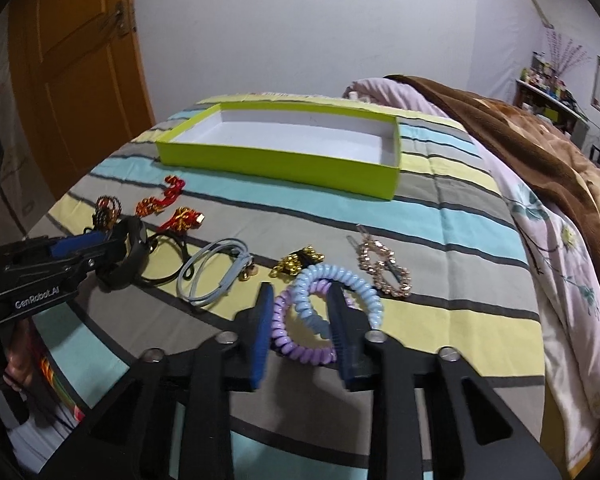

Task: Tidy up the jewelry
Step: 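Grasp the blue coil hair tie with the right tool while the left grasps the black wristband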

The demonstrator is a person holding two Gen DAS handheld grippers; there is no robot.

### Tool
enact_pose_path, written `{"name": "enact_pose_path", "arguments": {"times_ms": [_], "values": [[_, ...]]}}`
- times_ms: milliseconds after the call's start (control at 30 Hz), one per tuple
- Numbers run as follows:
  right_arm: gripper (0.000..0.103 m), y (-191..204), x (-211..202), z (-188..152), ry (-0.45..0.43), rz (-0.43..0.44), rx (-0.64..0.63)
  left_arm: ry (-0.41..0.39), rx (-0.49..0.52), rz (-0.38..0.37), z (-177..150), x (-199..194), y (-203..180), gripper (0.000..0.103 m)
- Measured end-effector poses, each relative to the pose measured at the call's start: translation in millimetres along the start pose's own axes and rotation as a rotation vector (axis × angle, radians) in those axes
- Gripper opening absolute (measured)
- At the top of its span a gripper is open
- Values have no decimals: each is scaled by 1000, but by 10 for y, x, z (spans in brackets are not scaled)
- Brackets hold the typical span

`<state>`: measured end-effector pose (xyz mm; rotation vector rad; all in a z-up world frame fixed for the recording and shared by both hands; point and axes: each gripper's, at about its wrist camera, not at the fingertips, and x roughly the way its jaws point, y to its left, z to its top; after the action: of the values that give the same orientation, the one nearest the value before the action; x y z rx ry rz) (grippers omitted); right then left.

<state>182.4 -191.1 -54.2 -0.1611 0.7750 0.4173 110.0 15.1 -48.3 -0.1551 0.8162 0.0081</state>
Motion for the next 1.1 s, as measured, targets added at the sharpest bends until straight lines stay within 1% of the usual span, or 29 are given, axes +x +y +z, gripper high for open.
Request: {"name": "enact_pose_path", "arguments": {"times_ms": [67,167,200,300,367,433,533,700,867,1100], "values": [[17,5,30,4,8,8,-2,0,3,2,14,13,-9,38],[14,-24,70,8,23,17,13,1,10,11,29,36,-9,34],[11,-34,77,9,27,23,19,0,15,14,33,43,-11,32],[9,-39,83,16,30,31,25,0,24,23,50,57,-22,28],[9,-44,82,18,29,32,29,-1,31,25,56,61,-31,23],[9,-51,73,18,26,35,35,-2,35,18,61,64,-36,13],[9,-52,34,21,14,33,40,-2,24,11,76,72,-18,11],[9,-56,-74,33,-16,29,46,-13,15,3,88,14,-1,10],[9,-40,-182,52,-43,25,48,-29,19,5,102,-89,7,10],[9,20,-316,113,-74,23,32,-57,23,-13,167,-256,-1,10]]}}
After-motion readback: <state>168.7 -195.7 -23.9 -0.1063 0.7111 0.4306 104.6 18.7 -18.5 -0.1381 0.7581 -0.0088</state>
